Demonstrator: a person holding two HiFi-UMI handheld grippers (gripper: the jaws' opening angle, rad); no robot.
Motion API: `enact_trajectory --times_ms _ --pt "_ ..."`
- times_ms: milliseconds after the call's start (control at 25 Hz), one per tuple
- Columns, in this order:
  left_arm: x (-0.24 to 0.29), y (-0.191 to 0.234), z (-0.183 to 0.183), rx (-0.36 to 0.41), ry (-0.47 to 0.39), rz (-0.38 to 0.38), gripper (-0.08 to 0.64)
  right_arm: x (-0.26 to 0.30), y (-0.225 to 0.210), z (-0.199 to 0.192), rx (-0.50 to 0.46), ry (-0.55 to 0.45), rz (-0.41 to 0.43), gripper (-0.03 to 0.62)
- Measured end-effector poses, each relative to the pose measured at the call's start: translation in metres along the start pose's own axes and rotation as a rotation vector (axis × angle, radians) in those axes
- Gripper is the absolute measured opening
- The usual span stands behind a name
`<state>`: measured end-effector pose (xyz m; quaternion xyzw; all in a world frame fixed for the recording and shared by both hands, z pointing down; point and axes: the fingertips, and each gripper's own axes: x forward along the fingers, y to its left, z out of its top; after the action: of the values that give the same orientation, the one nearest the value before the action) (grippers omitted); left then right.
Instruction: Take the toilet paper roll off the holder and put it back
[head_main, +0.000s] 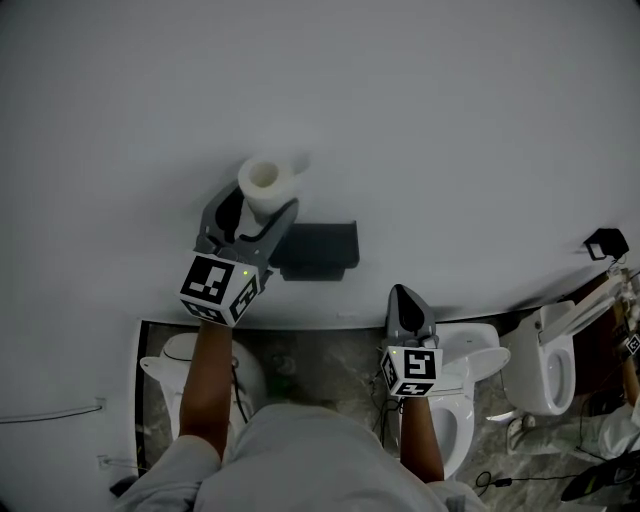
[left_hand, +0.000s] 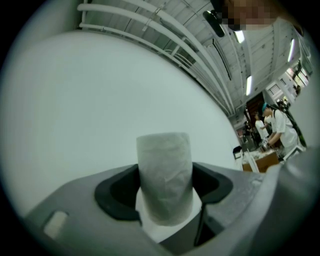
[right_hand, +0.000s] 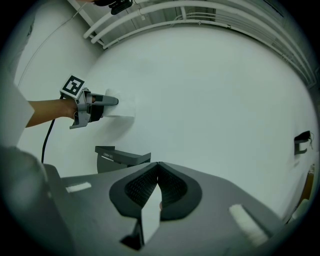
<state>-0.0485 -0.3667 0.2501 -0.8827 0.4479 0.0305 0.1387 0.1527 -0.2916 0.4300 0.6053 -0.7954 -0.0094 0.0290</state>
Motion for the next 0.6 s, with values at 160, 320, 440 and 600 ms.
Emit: enact_trajectory --times_ms 160,320,440,600 --pt "0.003 0.002 0.01 0.006 -0.018 0.003 0.313 -0.001 -0.002 0.0 0.004 -0.003 -0.002 0.002" --pt "0.004 0.002 0.017 0.02 -0.024 0.0 0.313 -0.001 -0.001 -0.002 0.008 -0.002 -0.002 0.002" --pt "0.005 0.004 0.022 0.016 -0.038 0.005 0.313 -0.001 0.0 0.0 0.006 -0.011 0.002 0.002" --pt "0.005 0.005 0.028 0.025 -0.05 0.006 0.314 -0.002 0.001 0.0 0.001 -0.021 0.001 0.002"
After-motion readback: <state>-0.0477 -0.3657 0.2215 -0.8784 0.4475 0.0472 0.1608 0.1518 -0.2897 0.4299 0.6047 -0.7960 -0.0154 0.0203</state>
